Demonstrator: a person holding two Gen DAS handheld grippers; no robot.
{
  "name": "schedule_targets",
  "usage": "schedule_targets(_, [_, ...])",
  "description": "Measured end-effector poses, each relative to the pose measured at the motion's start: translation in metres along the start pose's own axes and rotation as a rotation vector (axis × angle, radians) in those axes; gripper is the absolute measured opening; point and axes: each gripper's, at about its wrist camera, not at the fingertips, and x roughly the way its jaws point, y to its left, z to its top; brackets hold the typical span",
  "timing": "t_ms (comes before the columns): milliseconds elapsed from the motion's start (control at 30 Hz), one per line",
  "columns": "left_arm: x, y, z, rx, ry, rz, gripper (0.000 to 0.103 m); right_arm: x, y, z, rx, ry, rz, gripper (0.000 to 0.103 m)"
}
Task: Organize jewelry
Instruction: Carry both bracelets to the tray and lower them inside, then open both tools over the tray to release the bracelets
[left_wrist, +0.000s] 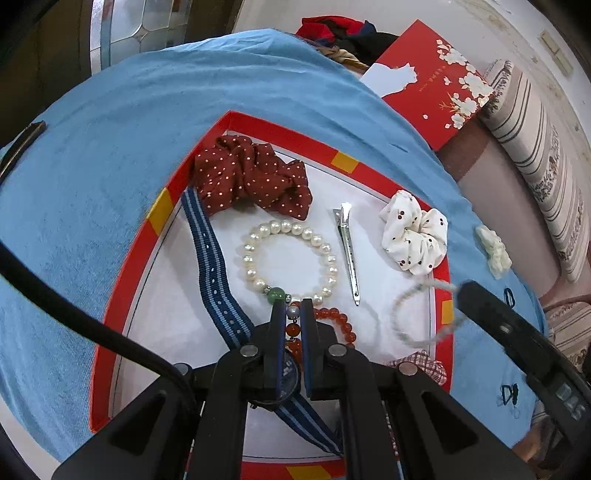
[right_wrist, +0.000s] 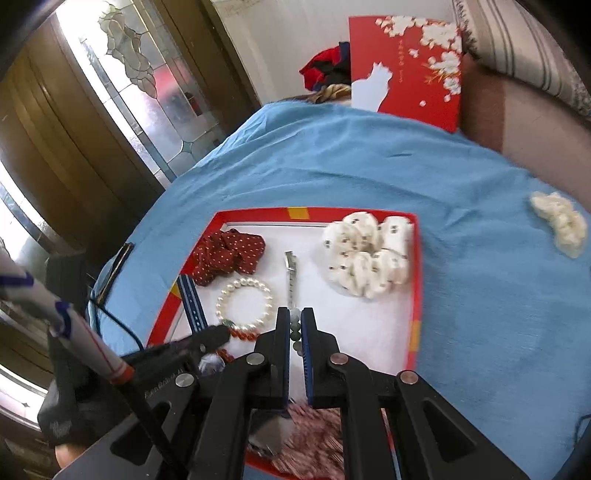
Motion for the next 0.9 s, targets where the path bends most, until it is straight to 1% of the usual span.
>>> schedule_targets(67, [-0.001, -0.001, 0.001, 0.004, -0.003, -0.007, 0.007, 0.012, -0.005, 0.000, 0.021, 0.025, -0.009, 0.007])
schedule_targets(200, [-0.006, -0.002, 0.002, 0.011, -0.015, -0.017, 0.007, 0.024, -0.017, -0.005, 0.032, 0.046, -0.058, 0.007])
schedule_targets(367, [-0.014, 0.000, 0.005, -0.010, -0.039, -0.075, 0.007, 0.028, -0.030, -0.008, 0.044, 0.059, -0.095, 0.007])
schedule_targets(500, [-0.022, -0.001, 0.006, -0.011, -0.061, -0.097, 0.007, 0.024, -0.035, -0.008, 0.064, 0.057, -0.099, 0.008])
schedule_targets(533, [-0.022, -0.001, 0.006, -0.012, -0.065, -0.101, 0.007, 0.022, -0.035, -0.008, 0.064, 0.056, -0.098, 0.010])
schedule_targets(567, [-0.024, 0.000, 0.007, -0.015, -0.072, -0.104, 0.008, 0.018, -0.034, -0.009, 0.061, 0.050, -0.099, 0.017])
schedule_targets(600, [-0.027, 0.001, 0.006, -0.018, -0.078, -0.103, 0.008, 0.013, -0.034, -0.009, 0.054, 0.038, -0.103, 0.027])
schedule_targets(667, [-0.030, 0.005, 0.008, -0.028, -0.093, -0.098, 0.011, 0.003, -0.032, -0.011, 0.032, 0.014, -0.115, 0.033])
schedule_targets(733, [-0.033, 0.011, 0.009, -0.048, -0.106, -0.089, 0.016, -0.009, -0.031, -0.015, 0.003, -0.002, -0.120, 0.033])
schedule_targets(900, [-0.041, 0.024, 0.012, -0.082, -0.135, -0.057, 0.016, -0.037, -0.035, -0.033, -0.038, -0.026, -0.146, 0.033])
